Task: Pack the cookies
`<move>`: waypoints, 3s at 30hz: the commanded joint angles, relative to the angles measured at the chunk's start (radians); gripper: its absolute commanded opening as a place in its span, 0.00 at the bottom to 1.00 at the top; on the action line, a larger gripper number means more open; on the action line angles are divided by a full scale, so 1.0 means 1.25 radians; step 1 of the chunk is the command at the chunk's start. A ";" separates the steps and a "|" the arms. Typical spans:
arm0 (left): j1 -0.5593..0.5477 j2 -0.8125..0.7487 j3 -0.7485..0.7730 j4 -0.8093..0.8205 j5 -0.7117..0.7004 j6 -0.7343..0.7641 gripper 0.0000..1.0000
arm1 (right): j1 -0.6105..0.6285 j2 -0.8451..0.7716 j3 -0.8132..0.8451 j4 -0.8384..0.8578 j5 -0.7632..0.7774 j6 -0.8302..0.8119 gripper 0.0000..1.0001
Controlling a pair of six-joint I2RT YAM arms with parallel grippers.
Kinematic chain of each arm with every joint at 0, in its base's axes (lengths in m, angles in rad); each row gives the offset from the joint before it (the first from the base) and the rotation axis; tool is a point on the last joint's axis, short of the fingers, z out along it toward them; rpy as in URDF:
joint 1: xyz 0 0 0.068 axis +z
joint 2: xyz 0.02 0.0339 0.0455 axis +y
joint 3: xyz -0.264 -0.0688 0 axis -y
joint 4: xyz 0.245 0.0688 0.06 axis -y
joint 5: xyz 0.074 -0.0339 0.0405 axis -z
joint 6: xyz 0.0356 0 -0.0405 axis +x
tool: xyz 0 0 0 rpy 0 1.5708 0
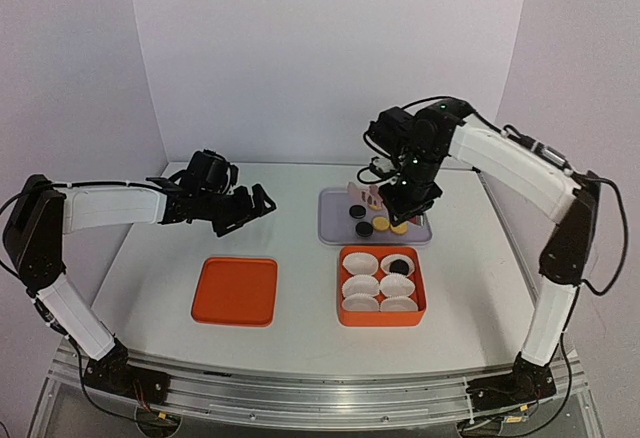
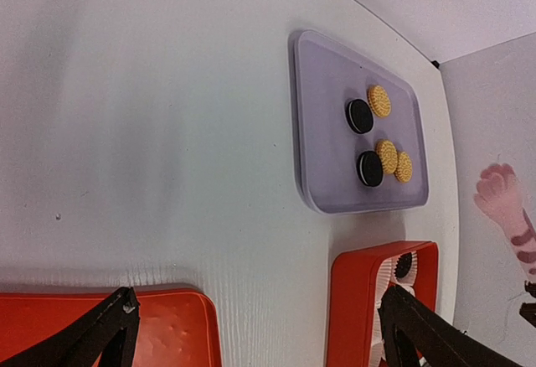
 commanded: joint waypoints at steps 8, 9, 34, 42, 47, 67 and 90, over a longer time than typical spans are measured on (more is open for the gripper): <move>0.004 -0.039 0.025 -0.035 -0.053 -0.003 1.00 | -0.095 0.316 0.246 -0.178 0.013 -0.089 0.30; 0.004 -0.039 0.024 -0.037 -0.055 -0.004 1.00 | -0.100 0.327 0.250 -0.178 0.012 -0.090 0.30; 0.004 -0.024 0.031 -0.049 -0.065 -0.011 1.00 | -0.124 0.475 0.341 -0.178 0.015 -0.128 0.31; 0.004 -0.020 0.034 -0.049 -0.053 -0.007 1.00 | -0.124 0.480 0.337 -0.182 0.036 -0.144 0.26; 0.004 -0.021 0.034 -0.054 -0.055 -0.006 1.00 | -0.124 0.482 0.340 -0.183 0.034 -0.158 0.21; 0.004 -0.034 0.013 -0.033 -0.055 -0.016 1.00 | -0.124 0.405 0.338 -0.185 0.051 -0.160 0.00; 0.004 -0.006 0.026 0.021 -0.031 0.001 1.00 | -0.071 -0.023 -0.107 -0.121 -0.029 0.016 0.00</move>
